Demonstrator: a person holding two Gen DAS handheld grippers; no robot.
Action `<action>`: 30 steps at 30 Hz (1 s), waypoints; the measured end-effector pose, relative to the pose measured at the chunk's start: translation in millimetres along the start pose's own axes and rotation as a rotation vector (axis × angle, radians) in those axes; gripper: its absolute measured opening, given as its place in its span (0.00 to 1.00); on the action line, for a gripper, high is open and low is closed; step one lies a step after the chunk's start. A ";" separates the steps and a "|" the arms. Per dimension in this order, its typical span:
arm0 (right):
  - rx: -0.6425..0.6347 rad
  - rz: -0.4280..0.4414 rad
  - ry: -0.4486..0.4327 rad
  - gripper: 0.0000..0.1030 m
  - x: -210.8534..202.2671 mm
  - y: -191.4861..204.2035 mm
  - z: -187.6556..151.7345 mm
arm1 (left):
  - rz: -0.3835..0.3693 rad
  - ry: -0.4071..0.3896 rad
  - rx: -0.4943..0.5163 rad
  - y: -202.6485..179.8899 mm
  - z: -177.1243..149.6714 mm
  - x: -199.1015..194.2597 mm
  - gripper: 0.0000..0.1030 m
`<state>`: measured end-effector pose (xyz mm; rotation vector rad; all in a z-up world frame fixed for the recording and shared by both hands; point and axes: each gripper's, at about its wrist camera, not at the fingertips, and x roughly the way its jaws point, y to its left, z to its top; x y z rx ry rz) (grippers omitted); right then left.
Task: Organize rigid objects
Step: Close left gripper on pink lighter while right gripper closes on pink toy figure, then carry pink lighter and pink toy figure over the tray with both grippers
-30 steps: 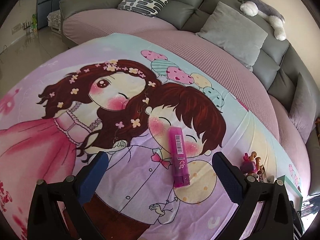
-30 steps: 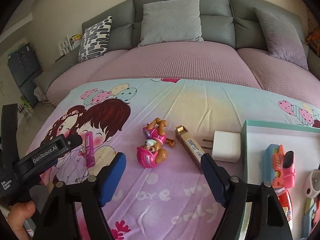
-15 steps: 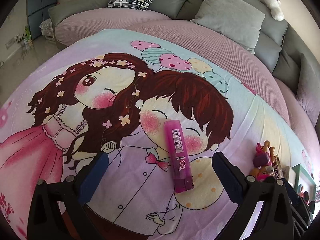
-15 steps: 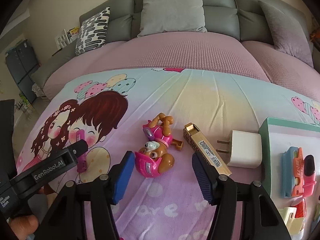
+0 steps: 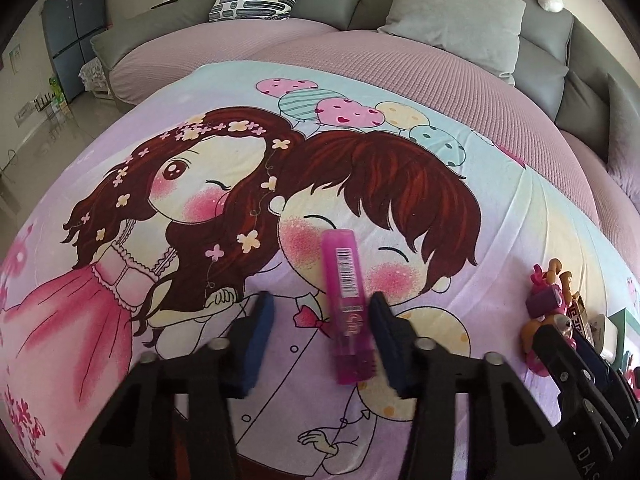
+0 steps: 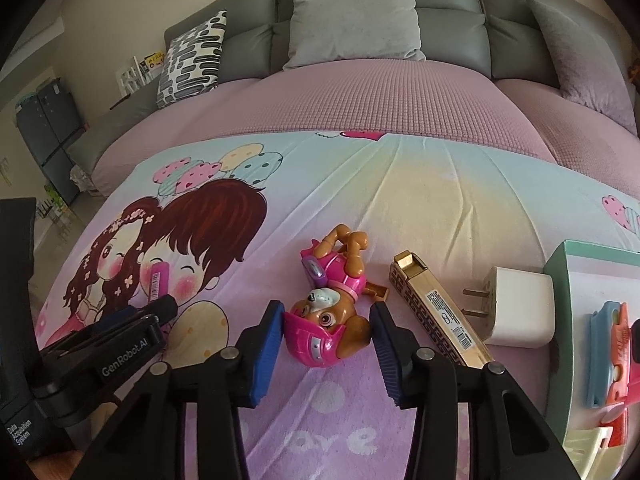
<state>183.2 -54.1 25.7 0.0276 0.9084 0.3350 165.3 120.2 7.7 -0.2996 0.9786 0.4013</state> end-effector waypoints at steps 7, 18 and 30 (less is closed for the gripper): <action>0.033 0.014 0.016 0.45 9.2 -4.7 -1.8 | 0.002 0.001 0.023 -3.3 -0.7 -1.4 0.20; 0.062 0.023 -0.023 0.45 -3.9 -10.3 -1.5 | -0.030 -0.031 0.016 -3.3 -0.1 -19.0 0.20; 0.073 0.022 -0.105 0.45 -62.3 -16.1 -0.6 | -0.078 -0.154 0.036 -14.6 0.3 -80.8 0.20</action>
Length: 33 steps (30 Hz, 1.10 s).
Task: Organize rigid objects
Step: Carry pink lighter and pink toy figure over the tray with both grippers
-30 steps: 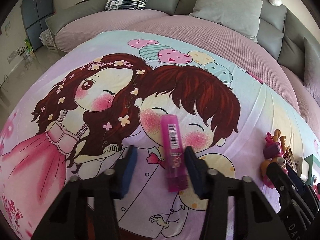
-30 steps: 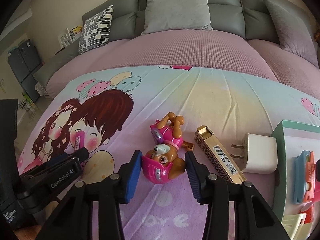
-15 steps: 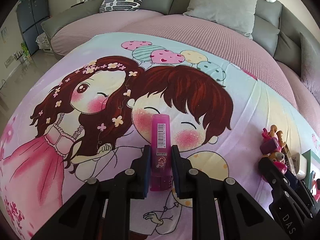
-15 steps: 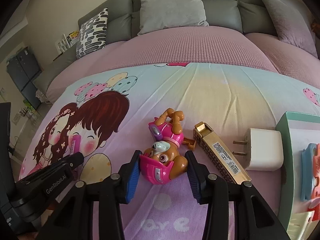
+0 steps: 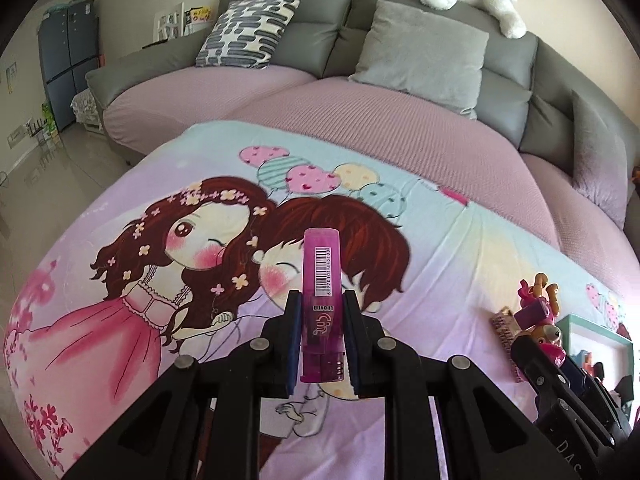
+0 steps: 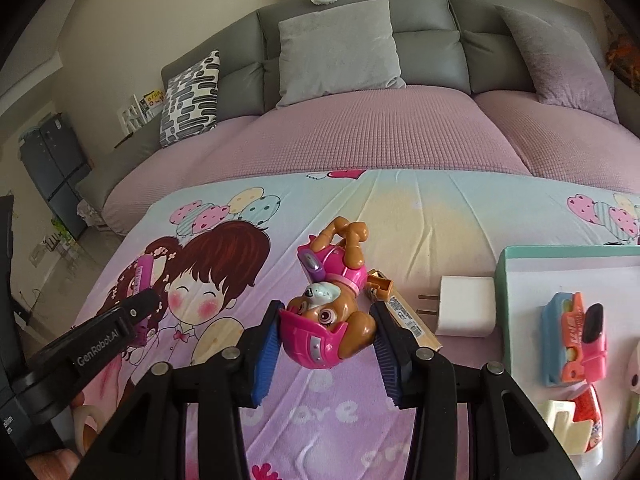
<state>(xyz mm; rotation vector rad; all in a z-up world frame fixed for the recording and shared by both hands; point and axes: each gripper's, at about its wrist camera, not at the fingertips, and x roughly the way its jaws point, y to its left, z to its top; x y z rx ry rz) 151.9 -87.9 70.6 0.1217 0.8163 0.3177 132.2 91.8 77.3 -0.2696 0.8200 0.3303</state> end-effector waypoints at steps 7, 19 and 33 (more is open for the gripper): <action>0.039 -0.056 -0.026 0.45 -37.2 -25.0 -5.9 | -0.066 -0.041 0.073 -31.4 -4.8 -28.6 0.20; 0.154 -0.263 -0.053 0.45 -93.7 -113.8 -16.0 | -0.263 -0.042 0.245 -117.7 -18.4 -51.0 0.20; 0.252 -0.367 -0.073 0.45 -121.4 -187.4 -21.5 | -0.418 0.032 0.487 -223.6 -64.0 -56.7 0.20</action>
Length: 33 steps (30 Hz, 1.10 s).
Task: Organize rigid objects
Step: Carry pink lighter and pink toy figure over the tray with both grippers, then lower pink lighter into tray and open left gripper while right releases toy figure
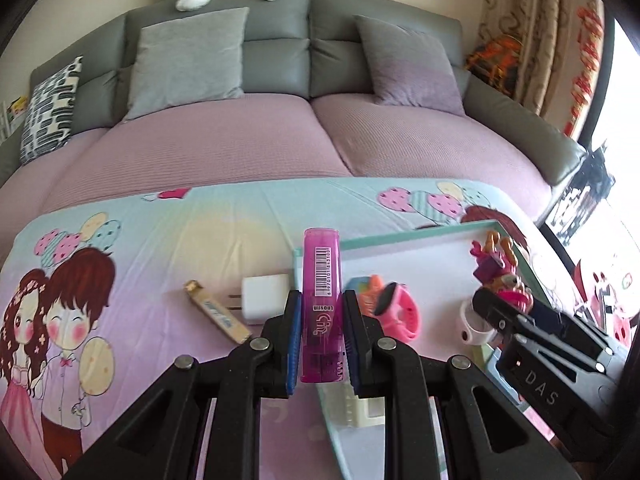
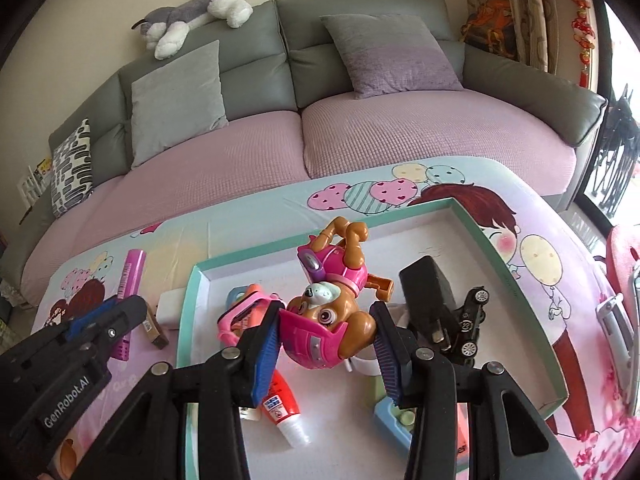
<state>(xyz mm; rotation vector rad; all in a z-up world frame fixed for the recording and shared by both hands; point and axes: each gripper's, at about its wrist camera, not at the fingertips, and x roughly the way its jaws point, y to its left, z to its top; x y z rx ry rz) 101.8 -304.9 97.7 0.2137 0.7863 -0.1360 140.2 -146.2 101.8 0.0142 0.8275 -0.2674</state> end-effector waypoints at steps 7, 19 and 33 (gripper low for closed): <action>0.033 -0.014 0.001 0.45 -0.6 -21.3 2.5 | -0.064 0.046 0.069 -36.4 -4.5 15.4 0.20; 0.053 -0.017 0.043 0.45 11.2 -30.8 -1.1 | -0.111 0.112 0.091 -53.0 -12.4 33.3 0.20; 0.040 -0.006 0.077 0.46 18.0 -26.5 -2.7 | -0.125 0.142 0.062 -47.7 -12.4 38.8 0.21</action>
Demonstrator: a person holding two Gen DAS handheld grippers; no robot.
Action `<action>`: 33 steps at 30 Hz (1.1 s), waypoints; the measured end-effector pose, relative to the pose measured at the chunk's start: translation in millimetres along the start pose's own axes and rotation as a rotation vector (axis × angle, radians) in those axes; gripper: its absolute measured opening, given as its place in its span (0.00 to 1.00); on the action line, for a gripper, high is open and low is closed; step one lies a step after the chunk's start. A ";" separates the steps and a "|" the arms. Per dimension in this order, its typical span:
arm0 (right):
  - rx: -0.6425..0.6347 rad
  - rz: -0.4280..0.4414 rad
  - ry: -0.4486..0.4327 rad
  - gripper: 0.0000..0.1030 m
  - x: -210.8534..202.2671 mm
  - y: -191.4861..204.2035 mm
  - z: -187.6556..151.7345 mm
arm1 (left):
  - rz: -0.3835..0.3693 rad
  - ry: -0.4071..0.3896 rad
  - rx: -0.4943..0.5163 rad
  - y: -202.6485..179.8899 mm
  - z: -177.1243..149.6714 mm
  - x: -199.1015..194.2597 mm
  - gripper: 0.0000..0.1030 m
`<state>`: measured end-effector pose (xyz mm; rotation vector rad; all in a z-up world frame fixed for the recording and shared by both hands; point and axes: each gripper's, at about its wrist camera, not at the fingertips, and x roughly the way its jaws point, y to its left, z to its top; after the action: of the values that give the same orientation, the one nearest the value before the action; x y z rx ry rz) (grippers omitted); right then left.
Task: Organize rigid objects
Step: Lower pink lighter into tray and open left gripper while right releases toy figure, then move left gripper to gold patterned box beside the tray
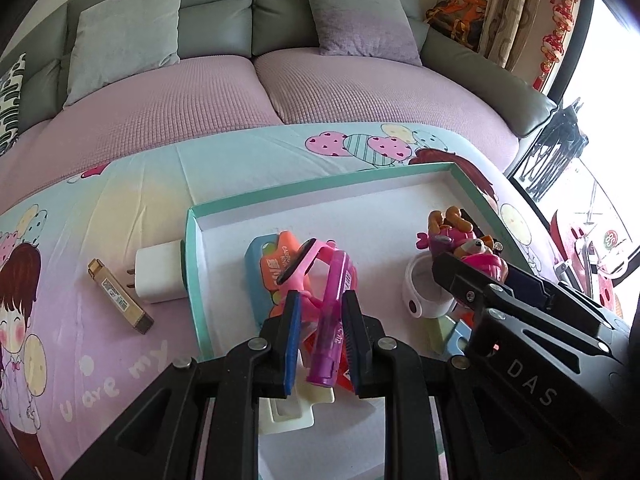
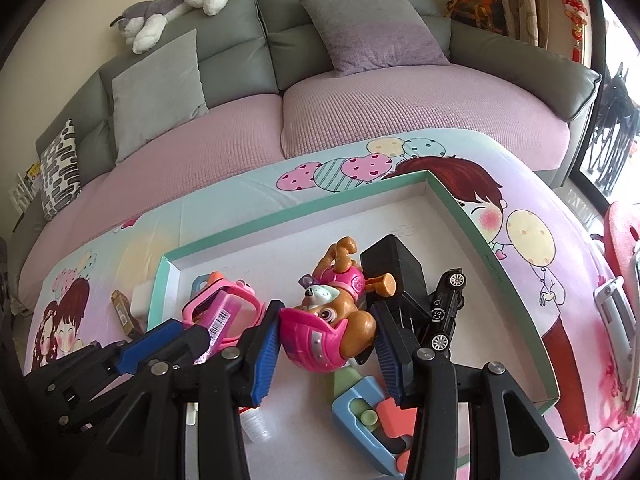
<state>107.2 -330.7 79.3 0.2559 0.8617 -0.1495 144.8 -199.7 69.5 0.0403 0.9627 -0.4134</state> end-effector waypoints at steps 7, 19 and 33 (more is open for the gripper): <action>-0.004 0.005 -0.017 0.51 -7.0 2.3 2.3 | 0.011 -0.019 -0.026 10.1 1.6 -11.3 0.35; -0.022 0.037 -0.039 0.58 -11.7 12.3 4.5 | 0.062 -0.082 -0.099 40.8 6.3 -34.5 0.60; -0.066 0.128 -0.033 1.00 2.4 40.9 -1.0 | 0.289 -0.091 -0.402 150.4 -16.5 -42.2 0.89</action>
<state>117.5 -291.3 83.4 0.2456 0.8138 -0.0065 164.9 -44.0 71.6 -0.2004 0.9187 0.0478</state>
